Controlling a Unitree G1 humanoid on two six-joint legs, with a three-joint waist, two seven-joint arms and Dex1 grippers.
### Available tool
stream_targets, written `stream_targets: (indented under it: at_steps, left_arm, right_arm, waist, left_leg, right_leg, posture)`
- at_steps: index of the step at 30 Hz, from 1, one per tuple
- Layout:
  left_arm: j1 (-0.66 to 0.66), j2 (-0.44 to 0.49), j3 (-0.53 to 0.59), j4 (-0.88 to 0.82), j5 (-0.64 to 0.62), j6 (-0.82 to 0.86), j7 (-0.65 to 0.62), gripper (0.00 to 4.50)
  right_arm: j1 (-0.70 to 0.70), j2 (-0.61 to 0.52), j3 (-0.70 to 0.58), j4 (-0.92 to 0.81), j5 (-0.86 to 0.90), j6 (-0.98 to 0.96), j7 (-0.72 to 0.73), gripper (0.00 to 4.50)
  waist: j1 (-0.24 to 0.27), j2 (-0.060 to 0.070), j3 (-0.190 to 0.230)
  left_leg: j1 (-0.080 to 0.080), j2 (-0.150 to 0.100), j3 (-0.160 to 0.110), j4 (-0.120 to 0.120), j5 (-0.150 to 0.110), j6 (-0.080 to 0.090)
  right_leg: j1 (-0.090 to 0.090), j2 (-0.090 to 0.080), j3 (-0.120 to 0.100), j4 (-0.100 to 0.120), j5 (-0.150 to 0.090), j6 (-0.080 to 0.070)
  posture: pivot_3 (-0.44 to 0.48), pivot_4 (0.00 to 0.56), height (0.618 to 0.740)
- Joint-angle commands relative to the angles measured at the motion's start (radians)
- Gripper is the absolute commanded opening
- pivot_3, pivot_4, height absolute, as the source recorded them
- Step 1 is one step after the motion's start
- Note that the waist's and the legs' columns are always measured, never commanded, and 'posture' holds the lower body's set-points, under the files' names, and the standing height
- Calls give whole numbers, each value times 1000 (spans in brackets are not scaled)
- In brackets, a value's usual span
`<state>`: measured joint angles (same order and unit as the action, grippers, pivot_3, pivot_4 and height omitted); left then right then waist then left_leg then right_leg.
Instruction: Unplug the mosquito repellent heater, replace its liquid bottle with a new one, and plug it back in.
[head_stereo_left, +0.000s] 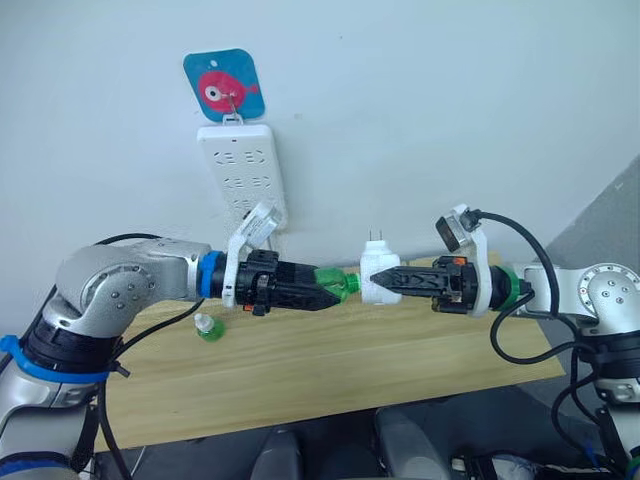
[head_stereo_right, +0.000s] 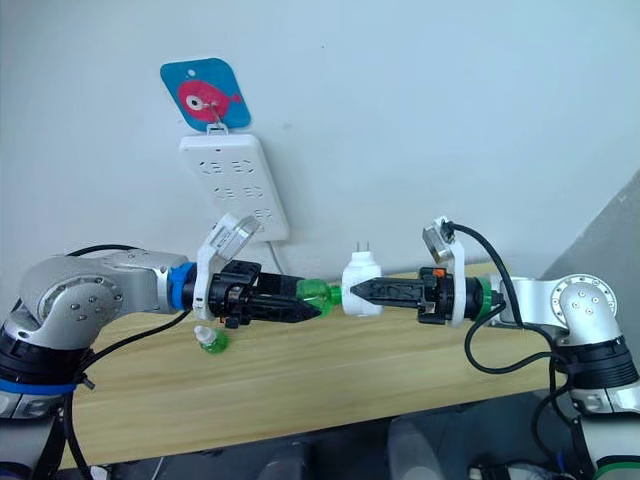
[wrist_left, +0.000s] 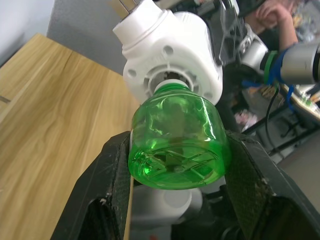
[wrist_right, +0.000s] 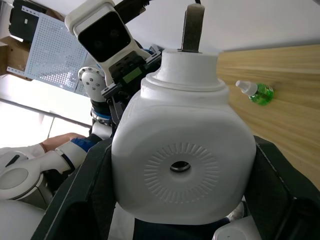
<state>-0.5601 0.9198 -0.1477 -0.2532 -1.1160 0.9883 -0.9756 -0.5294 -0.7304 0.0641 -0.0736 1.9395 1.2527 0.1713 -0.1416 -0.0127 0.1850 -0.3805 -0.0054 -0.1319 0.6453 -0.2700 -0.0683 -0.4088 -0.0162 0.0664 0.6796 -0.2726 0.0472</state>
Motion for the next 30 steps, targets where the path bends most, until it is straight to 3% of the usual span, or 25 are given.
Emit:
stream_targets:
  at_steps: [1, 10, 16, 19, 23, 30]
  left_arm:
    - [51, 22, 16, 25, 109, -42, -49, 2275]
    - [171, 12, 102, 14, 192, -120, -132, 2275]
    - [247, -77, 219, 4, 155, -169, -119, 2275]
    - [259, -127, 264, -24, 118, -159, -88, 2275]
    - [257, -190, 252, -77, 147, -211, -82, 2275]
    - [257, -226, 202, -119, 228, -284, -97, 2275]
  right_arm:
    - [-15, -11, -32, -40, 33, 5, 39, 3040]
    - [-8, -104, -68, -8, 33, 17, 47, 3040]
    - [7, -197, -105, -6, -68, 1, 32, 3040]
    - [55, -232, -101, -74, -230, 14, 82, 3040]
    - [135, -240, 56, -190, -621, -62, 127, 3040]
    - [133, -154, 266, -90, -1081, -188, 187, 3040]
  waist:
    - [1, 0, 0]
    - [3, 0, 0]
    - [6, -1, 0]
    - [8, -1, 0]
    - [13, -1, 0]
    - [14, -2, 1]
  left_leg:
    - [0, 0, 0, 0, 0, 0]
    - [-1, 0, 1, 1, 0, 0]
    - [-1, -1, 2, 1, 0, 0]
    - [-1, -1, 1, 1, 0, 0]
    - [-1, -1, 2, 1, 0, 0]
    - [0, 0, 4, 1, 0, 0]
  right_leg:
    - [0, 0, 0, 0, 0, 0]
    - [-1, -1, 1, 0, 0, 0]
    - [-1, -1, 1, 0, 0, 0]
    - [-1, -1, 1, 0, 0, 0]
    - [0, -2, 1, -1, 0, 1]
    - [0, -1, 3, 0, 0, 1]
  posture:
    - [-154, 136, 740]
    - [-153, 141, 740]
    - [-153, 151, 740]
    - [-151, 152, 740]
    - [-154, 163, 740]
    - [-150, 184, 740]
